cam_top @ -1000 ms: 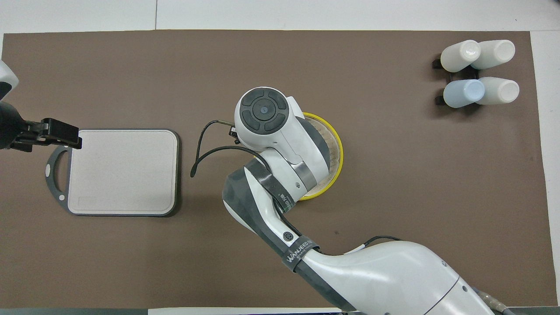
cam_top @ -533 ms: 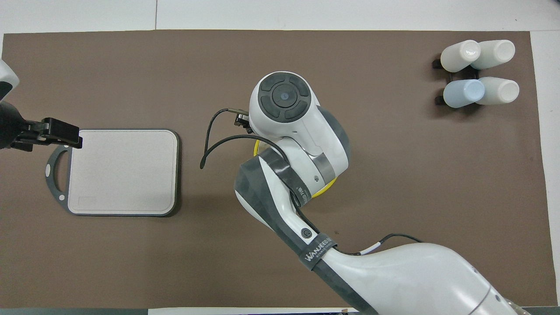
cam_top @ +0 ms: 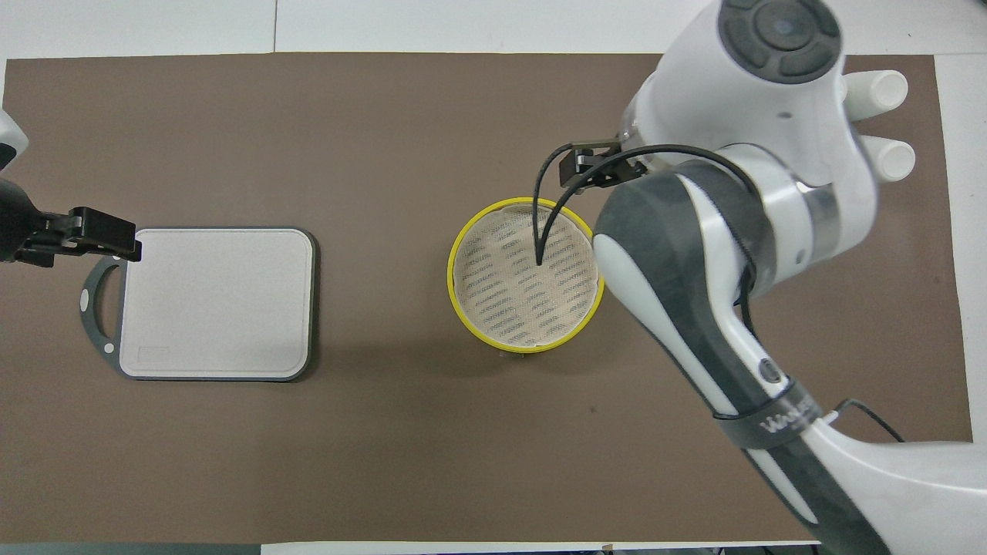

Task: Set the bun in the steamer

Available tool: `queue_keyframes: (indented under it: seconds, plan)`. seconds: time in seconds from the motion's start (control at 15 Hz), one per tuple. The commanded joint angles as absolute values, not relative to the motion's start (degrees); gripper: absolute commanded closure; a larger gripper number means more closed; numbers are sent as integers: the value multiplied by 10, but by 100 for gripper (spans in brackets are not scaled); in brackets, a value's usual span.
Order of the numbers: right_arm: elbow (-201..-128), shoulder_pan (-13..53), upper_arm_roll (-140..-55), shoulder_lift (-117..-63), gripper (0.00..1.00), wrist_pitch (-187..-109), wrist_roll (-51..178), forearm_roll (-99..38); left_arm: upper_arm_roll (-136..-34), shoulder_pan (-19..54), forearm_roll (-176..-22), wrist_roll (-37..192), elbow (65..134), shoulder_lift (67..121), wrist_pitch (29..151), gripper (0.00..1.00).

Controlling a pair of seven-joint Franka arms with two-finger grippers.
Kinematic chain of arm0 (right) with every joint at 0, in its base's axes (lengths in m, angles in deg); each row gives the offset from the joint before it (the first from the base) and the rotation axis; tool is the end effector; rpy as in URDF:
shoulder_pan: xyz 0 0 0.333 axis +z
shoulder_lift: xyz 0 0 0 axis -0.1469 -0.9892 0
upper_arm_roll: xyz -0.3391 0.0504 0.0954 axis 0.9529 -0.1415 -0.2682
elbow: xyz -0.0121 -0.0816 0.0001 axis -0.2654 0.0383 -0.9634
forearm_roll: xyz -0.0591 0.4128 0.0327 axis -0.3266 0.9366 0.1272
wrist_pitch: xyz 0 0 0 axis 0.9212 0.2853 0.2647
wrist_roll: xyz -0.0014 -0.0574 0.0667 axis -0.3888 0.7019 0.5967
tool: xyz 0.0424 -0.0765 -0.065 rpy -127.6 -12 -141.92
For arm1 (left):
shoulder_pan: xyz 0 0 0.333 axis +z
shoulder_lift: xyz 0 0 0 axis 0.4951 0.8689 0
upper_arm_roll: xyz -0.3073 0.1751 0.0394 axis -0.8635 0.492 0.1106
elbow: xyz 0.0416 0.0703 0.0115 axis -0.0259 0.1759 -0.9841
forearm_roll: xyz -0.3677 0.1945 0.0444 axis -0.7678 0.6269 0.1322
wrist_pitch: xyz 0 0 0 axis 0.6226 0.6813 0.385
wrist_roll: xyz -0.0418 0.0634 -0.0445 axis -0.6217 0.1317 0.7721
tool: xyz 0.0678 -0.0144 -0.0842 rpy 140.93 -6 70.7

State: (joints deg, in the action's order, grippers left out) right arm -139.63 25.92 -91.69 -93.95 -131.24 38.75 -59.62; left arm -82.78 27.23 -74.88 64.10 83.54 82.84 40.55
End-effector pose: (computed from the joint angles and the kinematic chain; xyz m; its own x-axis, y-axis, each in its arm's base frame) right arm 0.6685 0.2313 0.5636 0.9987 0.0332 0.0398 0.0349 -0.9985 -0.0433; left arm 0.5713 -0.0344 0.6421 0.9981 -0.0236 -0.0563 -0.0229 -0.9997 0.0127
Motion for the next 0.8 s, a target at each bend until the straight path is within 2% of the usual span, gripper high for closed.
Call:
queue_keyframes:
  seconds: [0.0, 0.33, 0.73]
  plan:
    - [-1413, 203, -925, -915, 0, -1287, 496, -607, -828, 275, -735, 639, 839, 825, 407, 0]
    - [-1423, 144, -925, -880, 0, -1206, 570, -611, -829, 275, -735, 639, 839, 826, 408, 0]
    - [-1530, 95, -925, -790, 0, -1250, 560, -608, -829, 275, -735, 639, 839, 825, 407, 0]
